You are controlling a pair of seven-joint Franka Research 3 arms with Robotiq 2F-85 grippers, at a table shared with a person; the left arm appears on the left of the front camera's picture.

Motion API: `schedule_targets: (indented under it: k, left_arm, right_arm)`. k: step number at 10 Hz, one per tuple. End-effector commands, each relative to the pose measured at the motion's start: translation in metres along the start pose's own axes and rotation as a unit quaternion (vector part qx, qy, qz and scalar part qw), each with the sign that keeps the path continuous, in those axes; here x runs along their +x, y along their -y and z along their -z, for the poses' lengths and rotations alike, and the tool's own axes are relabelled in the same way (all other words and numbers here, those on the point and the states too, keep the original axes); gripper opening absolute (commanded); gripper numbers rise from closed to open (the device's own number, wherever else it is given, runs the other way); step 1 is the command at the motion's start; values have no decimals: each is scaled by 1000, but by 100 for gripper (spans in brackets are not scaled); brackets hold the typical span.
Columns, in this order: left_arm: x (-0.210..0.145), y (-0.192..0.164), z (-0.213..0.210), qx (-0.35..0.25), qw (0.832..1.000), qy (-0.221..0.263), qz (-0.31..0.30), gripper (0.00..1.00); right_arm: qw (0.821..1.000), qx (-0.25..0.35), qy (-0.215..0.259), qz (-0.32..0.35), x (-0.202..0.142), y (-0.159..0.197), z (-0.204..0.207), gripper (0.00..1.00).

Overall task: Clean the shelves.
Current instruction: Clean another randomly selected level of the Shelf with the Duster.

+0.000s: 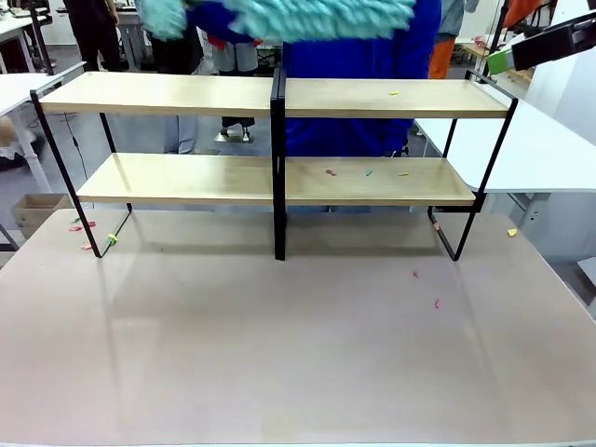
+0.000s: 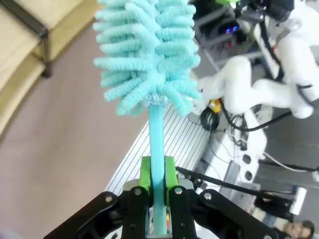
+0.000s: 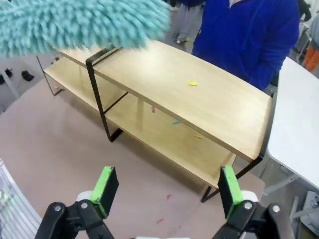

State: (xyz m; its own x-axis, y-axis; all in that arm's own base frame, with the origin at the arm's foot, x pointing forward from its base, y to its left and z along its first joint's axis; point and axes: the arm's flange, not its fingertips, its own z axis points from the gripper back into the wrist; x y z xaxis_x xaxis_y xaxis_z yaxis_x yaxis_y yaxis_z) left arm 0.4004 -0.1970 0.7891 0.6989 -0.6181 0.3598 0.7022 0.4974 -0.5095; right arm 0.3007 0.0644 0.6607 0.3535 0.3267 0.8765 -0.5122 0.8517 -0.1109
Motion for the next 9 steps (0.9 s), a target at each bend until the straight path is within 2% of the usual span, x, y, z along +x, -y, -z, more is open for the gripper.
schedule_targets:
  k: [1, 4, 5, 6, 8, 9]
  left_arm:
    - [-81, -7, -23, -13, 999, 47, -13, 13]
    - [-183, -13, -92, -58, 986, 154, -14, 13]
    - [-220, -22, -110, -68, 974, 212, -35, 13]
    - [-249, -34, -118, -69, 964, 251, -51, 13]
    - [-295, -68, -121, -98, 948, 292, -85, 13]
    - [-298, -72, -119, -87, 942, 291, -144, 13]
  right_arm:
    - [1000, -1, 1, 0, 1, 1, 0, 100]
    - [1000, -1, 1, 0, 1, 1, 0, 100]
    - [1000, -1, 1, 0, 1, 1, 0, 100]
    - [1000, -1, 1, 0, 1, 1, 0, 100]
    - [1000, -1, 1, 0, 1, 1, 0, 100]
    - [1000, -1, 1, 0, 1, 1, 0, 100]
